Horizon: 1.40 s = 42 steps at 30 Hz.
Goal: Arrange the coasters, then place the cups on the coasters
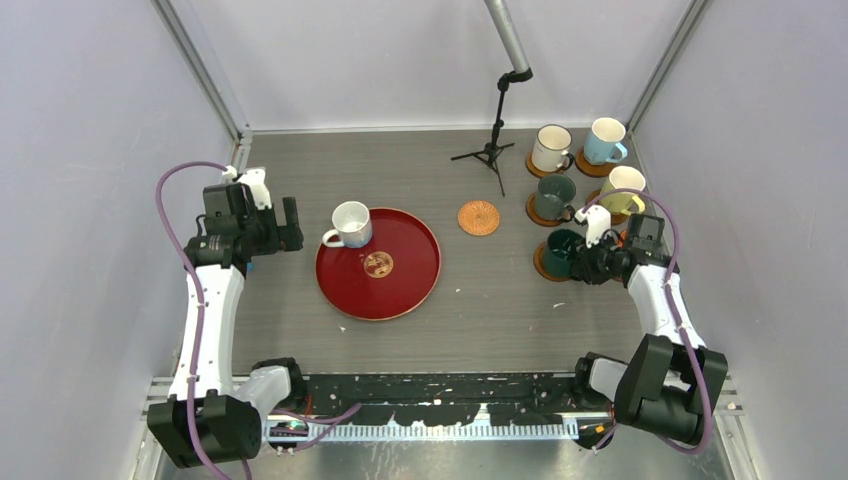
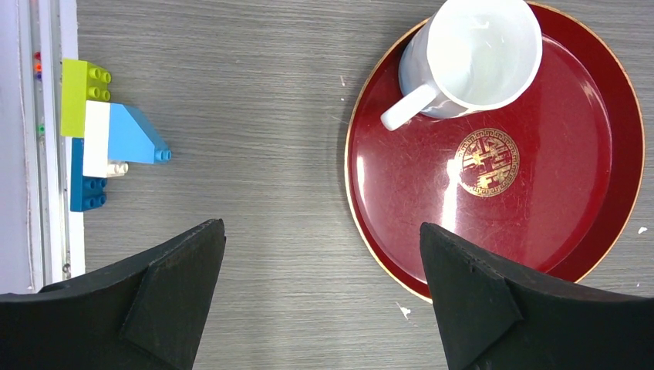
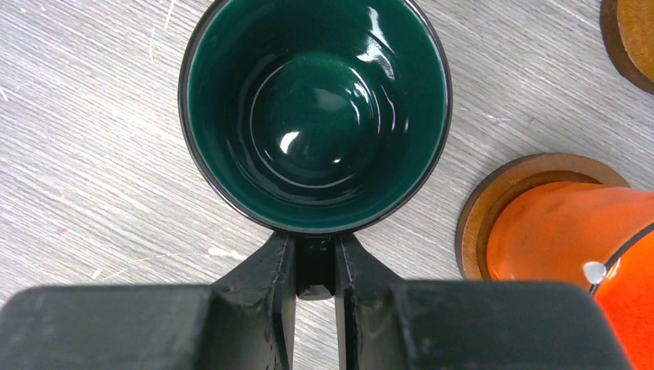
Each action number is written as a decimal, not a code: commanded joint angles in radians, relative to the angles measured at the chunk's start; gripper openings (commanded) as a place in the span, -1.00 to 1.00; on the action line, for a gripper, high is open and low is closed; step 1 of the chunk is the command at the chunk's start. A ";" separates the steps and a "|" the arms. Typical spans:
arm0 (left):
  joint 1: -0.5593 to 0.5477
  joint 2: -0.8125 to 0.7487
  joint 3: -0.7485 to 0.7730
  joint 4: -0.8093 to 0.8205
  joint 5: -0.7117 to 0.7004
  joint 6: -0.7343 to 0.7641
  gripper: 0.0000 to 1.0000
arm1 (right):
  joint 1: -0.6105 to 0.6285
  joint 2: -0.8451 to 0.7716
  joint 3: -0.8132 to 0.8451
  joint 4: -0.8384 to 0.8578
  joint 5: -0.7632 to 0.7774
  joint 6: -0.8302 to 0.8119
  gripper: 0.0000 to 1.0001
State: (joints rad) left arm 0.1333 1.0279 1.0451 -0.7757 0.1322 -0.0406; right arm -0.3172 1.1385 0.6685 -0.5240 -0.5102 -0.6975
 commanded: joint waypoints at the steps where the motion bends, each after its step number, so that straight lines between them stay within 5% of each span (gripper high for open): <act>1: 0.006 -0.001 0.042 0.033 -0.003 0.017 0.99 | -0.005 -0.012 0.009 0.090 -0.016 -0.009 -0.99; 8: 0.005 -0.004 0.036 0.031 -0.002 0.020 0.99 | -0.005 0.019 0.030 0.032 -0.018 -0.027 -0.96; 25: 0.005 0.007 0.043 0.012 0.025 0.036 1.00 | -0.005 0.006 0.124 -0.167 -0.018 -0.061 0.25; 34: 0.006 0.091 0.075 -0.078 0.164 0.251 0.99 | 0.019 0.028 0.365 -0.377 -0.057 0.025 0.46; 42: -0.006 0.250 0.112 -0.108 0.354 0.477 0.99 | 0.202 0.078 0.503 -0.345 -0.018 0.210 0.50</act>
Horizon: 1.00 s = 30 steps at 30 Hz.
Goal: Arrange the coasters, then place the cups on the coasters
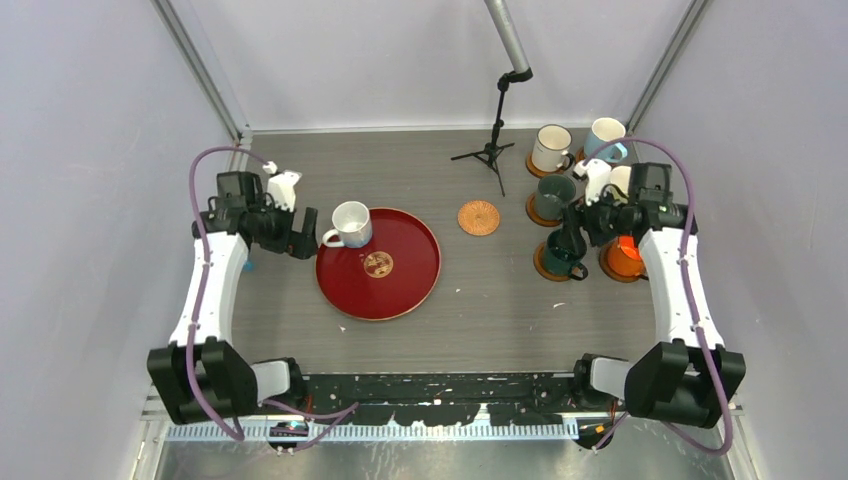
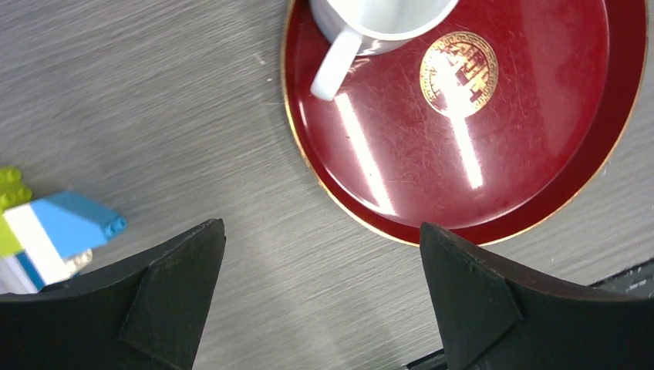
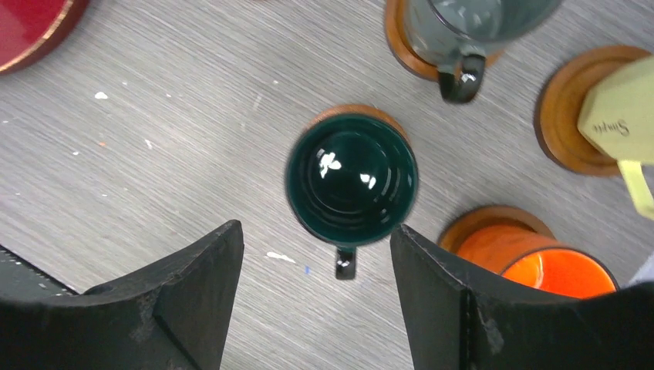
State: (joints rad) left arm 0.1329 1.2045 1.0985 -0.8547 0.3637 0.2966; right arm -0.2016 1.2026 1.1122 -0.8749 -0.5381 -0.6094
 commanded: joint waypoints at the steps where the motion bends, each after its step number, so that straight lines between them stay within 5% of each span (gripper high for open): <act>1: -0.013 0.098 0.067 -0.032 0.126 0.152 0.99 | 0.114 0.020 0.069 0.014 0.017 0.141 0.50; 9: -0.094 0.207 0.027 0.100 0.096 0.155 0.99 | 0.230 0.092 0.113 0.072 0.026 0.267 0.52; 19: -0.238 0.267 -0.030 0.253 -0.111 0.127 0.99 | 0.244 0.071 0.085 0.106 0.035 0.298 0.53; 30: -0.374 0.308 -0.035 0.249 -0.148 0.066 0.94 | 0.245 0.069 0.089 0.109 0.026 0.319 0.53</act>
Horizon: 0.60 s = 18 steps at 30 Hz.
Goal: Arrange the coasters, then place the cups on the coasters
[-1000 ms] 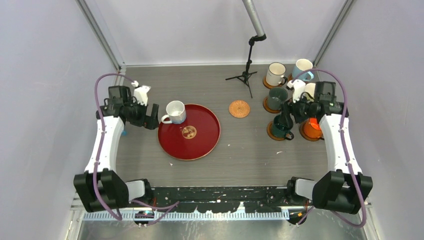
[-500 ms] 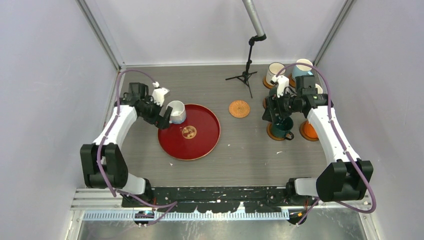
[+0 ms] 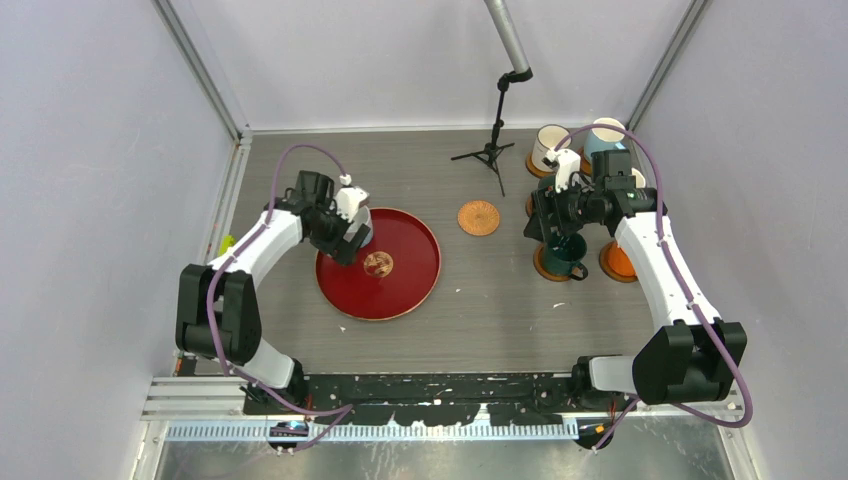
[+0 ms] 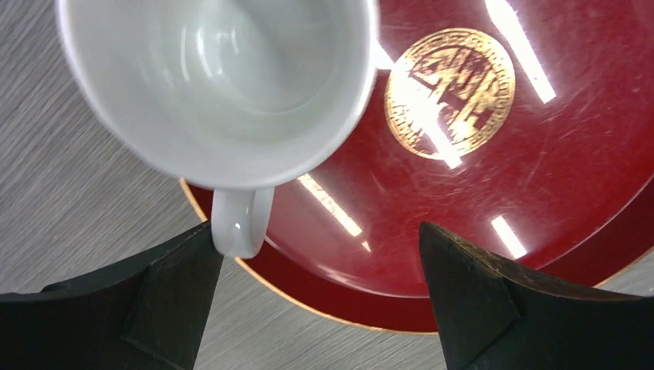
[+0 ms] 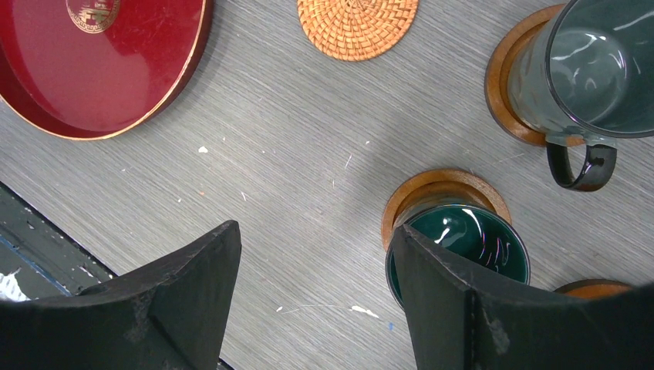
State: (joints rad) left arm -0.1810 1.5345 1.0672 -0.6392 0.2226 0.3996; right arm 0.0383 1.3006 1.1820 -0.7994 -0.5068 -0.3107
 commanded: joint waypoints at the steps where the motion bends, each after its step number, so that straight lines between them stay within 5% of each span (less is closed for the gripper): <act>1: -0.075 -0.027 -0.003 0.032 -0.006 -0.048 0.91 | 0.005 -0.028 0.019 0.033 -0.007 0.022 0.54; 9: -0.179 -0.031 0.021 0.012 0.047 -0.133 0.87 | 0.046 0.009 0.030 0.072 0.017 0.071 0.54; 18: -0.196 -0.046 0.066 0.026 0.217 -0.235 0.99 | 0.240 0.136 0.096 0.167 0.204 0.251 0.54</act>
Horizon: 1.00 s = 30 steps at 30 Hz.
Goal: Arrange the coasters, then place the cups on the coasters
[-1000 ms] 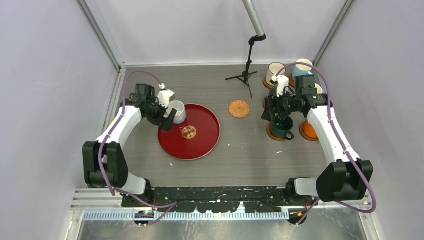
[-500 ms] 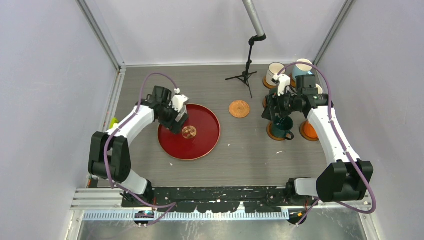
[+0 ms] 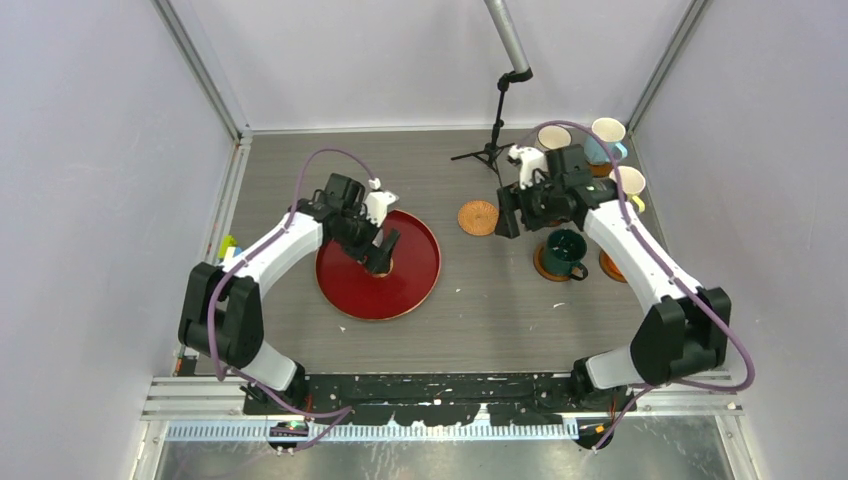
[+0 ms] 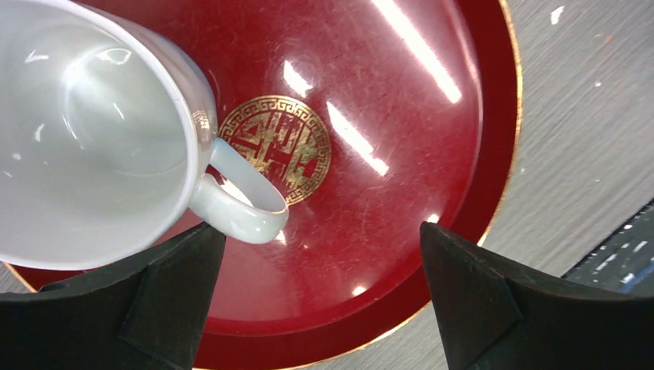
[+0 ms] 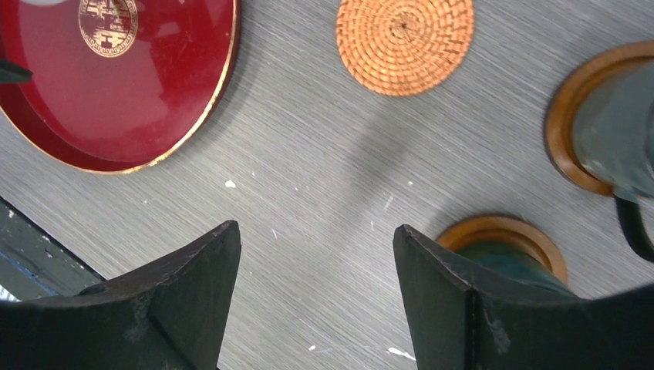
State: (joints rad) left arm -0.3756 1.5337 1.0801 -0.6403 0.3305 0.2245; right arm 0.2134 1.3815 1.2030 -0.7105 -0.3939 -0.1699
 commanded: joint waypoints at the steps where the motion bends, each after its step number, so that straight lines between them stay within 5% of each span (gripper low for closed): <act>1: -0.002 -0.062 0.054 0.026 0.108 -0.061 0.99 | 0.086 0.076 0.095 0.084 0.104 0.129 0.54; 10: 0.201 -0.316 0.053 0.023 -0.077 -0.216 0.99 | 0.352 0.295 0.251 0.144 0.274 0.254 0.53; 18: 0.351 -0.298 0.129 -0.141 -0.400 -0.327 0.99 | 0.587 0.520 0.458 0.170 0.373 0.363 0.52; 30: 0.428 -0.328 0.054 -0.087 -0.355 -0.319 1.00 | 0.743 0.760 0.675 0.176 0.492 0.405 0.51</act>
State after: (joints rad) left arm 0.0528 1.2484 1.1538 -0.7643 -0.0223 -0.0795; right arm 0.9512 2.1128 1.8072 -0.5652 0.0082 0.2062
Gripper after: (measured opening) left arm 0.996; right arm 0.760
